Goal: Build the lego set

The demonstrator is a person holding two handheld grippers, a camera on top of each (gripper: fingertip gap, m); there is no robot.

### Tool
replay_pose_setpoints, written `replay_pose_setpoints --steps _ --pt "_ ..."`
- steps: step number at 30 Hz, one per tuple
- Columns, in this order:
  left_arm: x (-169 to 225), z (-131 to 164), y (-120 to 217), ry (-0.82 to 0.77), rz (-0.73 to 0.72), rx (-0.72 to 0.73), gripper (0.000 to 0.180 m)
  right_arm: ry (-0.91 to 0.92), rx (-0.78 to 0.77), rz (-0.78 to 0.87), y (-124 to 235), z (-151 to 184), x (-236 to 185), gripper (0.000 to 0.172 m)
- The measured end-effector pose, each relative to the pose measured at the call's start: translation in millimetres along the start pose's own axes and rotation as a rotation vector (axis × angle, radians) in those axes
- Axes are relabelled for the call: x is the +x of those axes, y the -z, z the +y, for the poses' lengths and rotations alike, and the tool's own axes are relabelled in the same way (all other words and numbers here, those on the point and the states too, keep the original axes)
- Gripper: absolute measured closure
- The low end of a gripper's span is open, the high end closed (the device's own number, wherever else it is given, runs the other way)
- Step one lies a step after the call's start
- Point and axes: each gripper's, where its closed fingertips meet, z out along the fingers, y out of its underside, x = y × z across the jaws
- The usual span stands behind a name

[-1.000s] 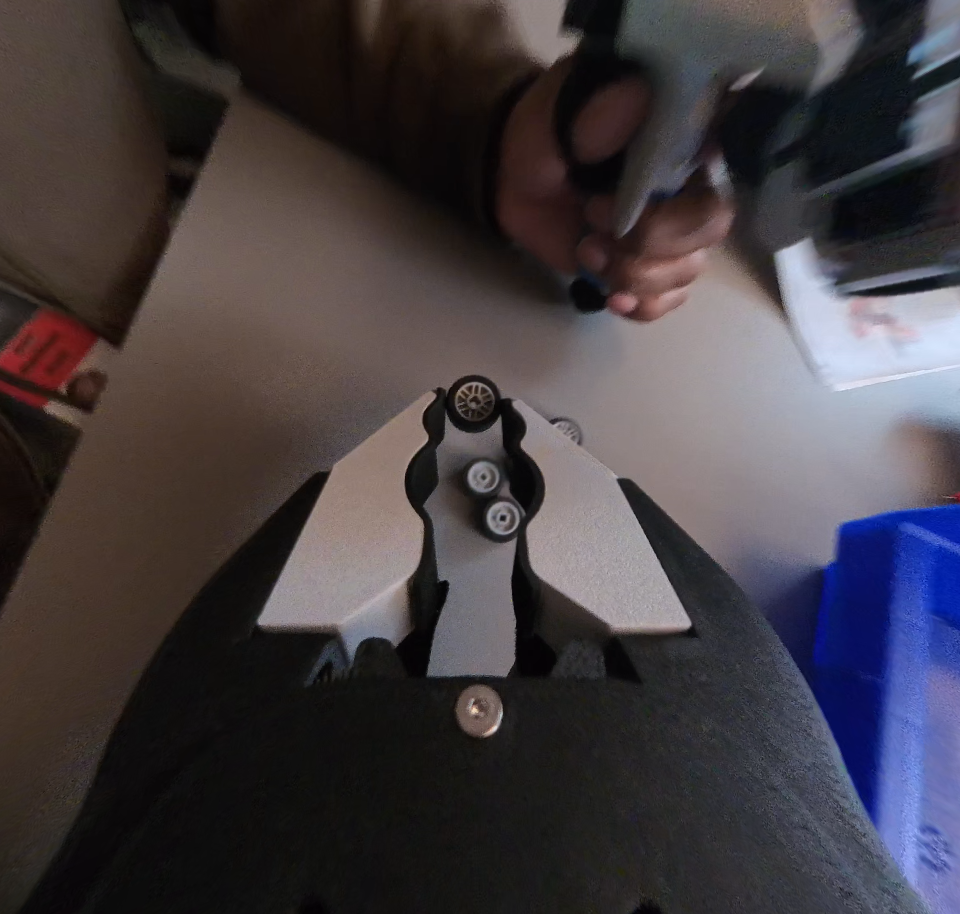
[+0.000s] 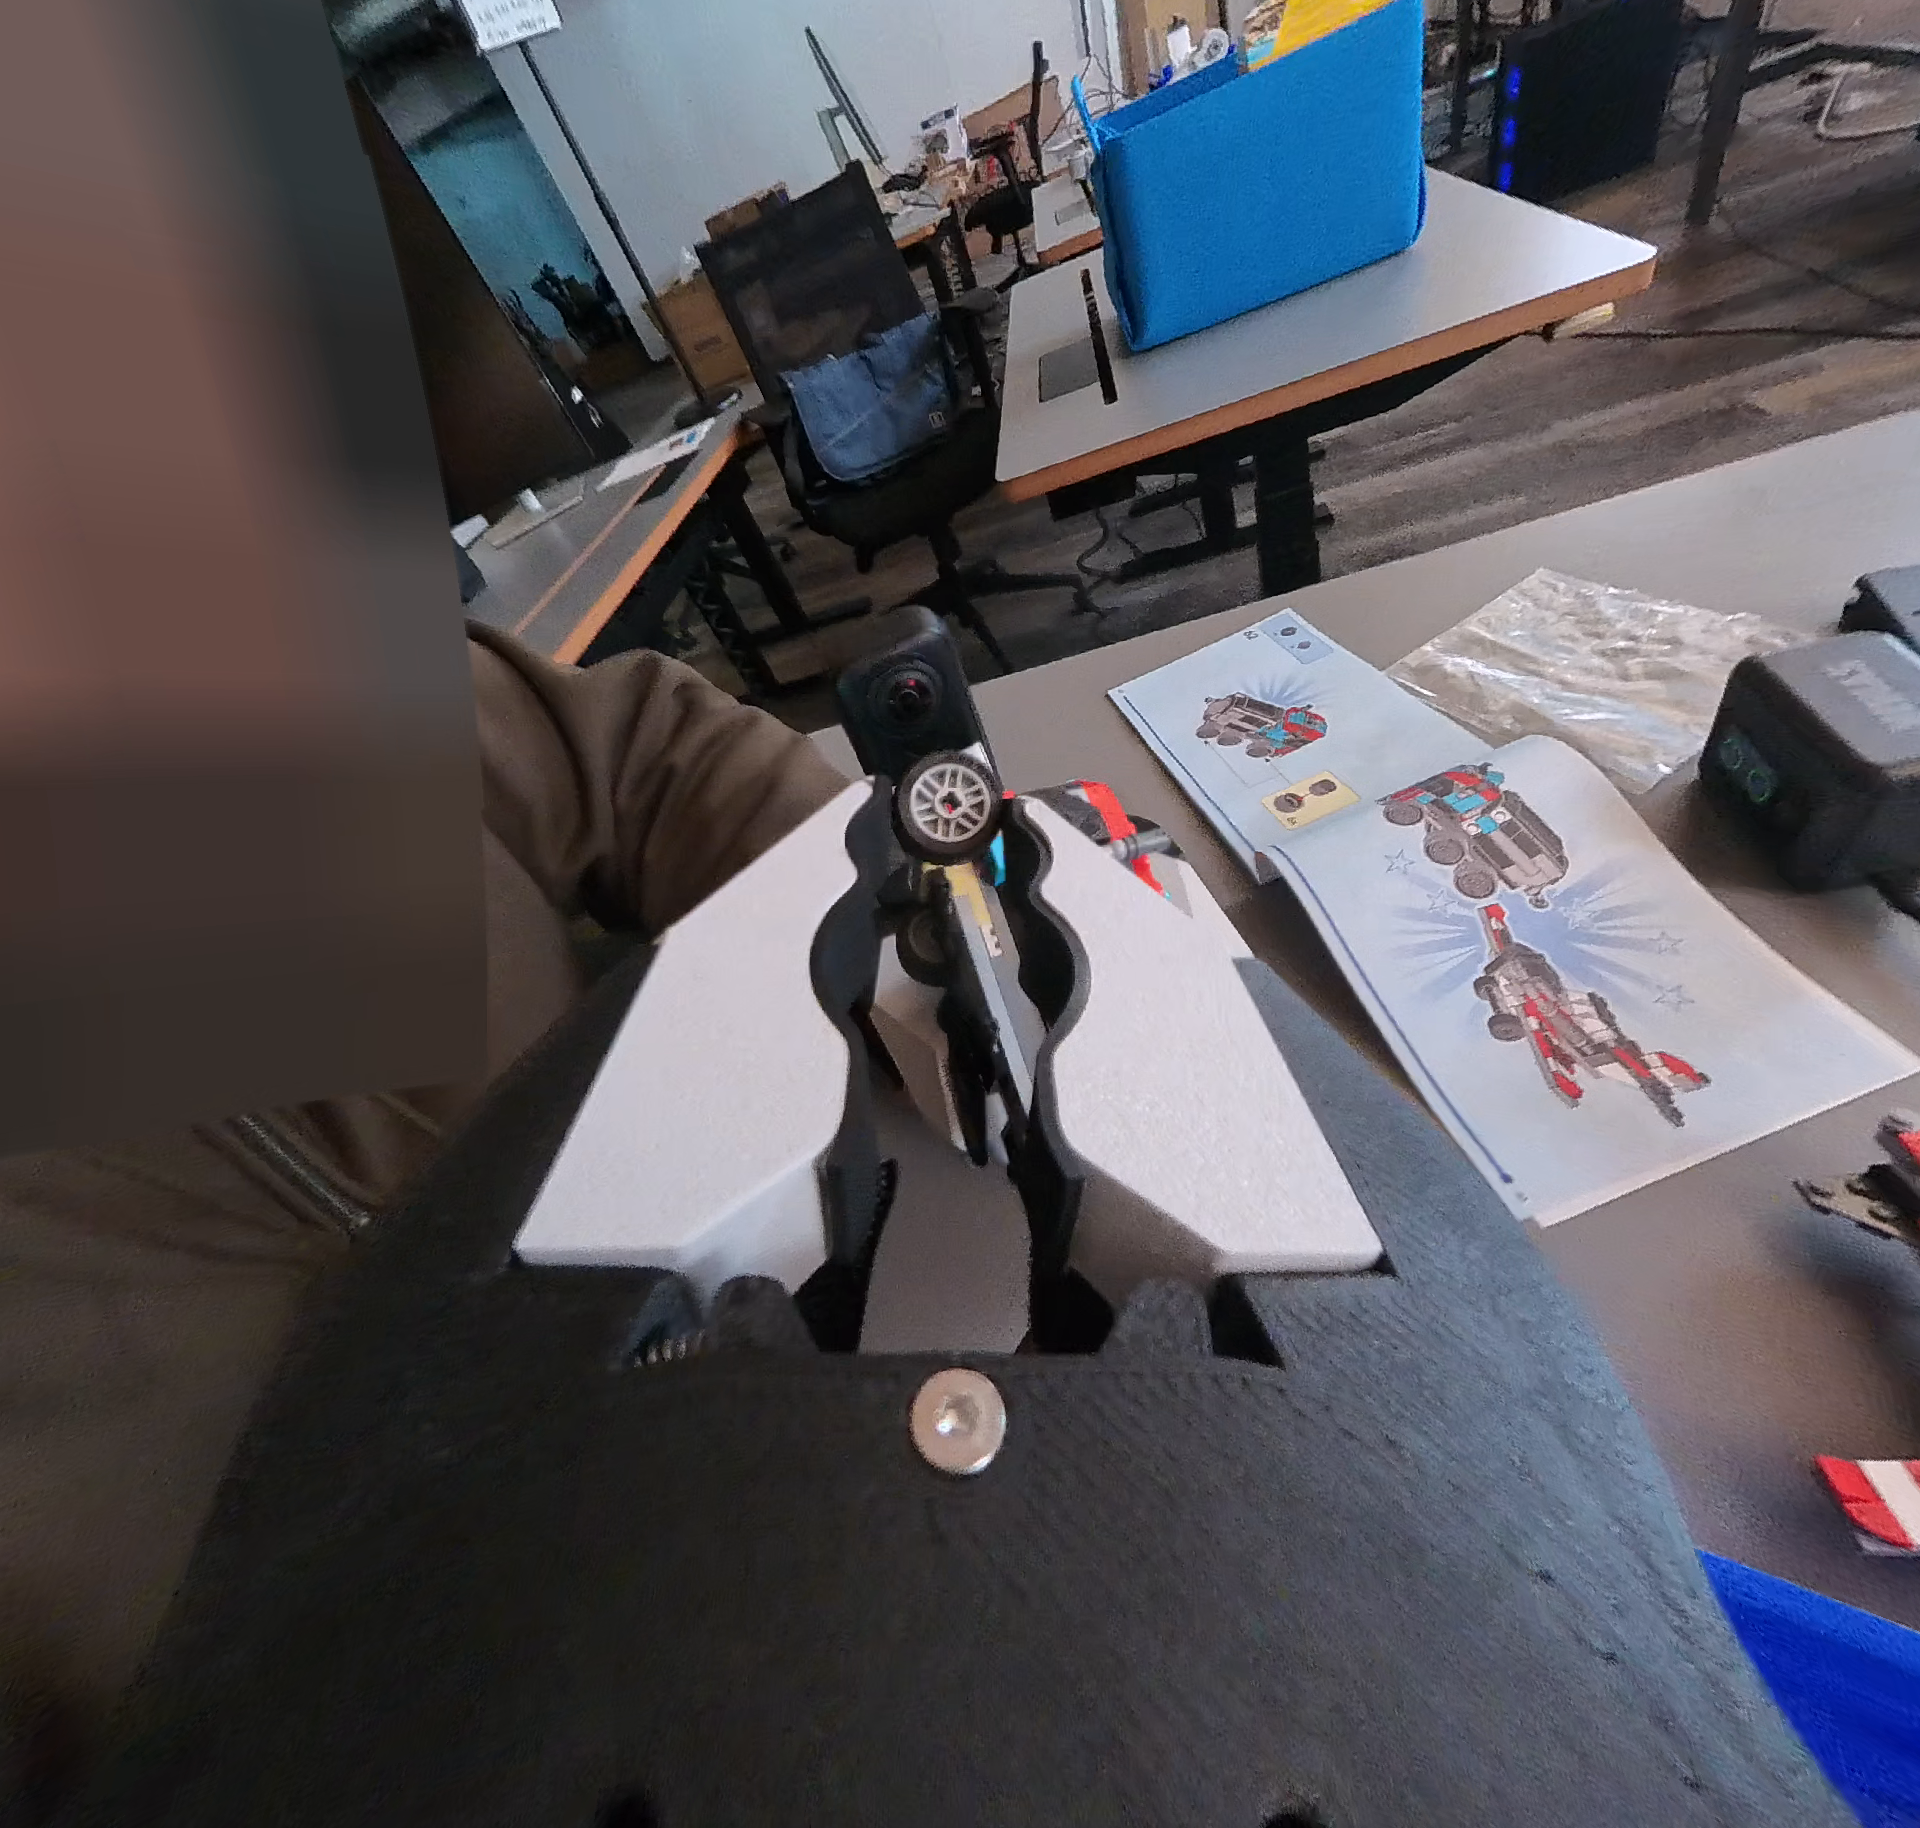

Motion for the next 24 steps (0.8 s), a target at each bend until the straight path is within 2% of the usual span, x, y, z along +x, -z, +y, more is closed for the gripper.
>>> replay_pose_setpoints --steps 7,24 --pt "-2.8 4.5 0.1 0.003 -0.016 -0.028 0.118 -0.059 -0.033 -0.019 -5.8 11.8 7.2 0.150" --pt "-3.7 5.6 1.4 0.052 -0.003 -0.027 0.118 -0.002 -0.102 0.040 -0.6 19.5 11.1 0.150"
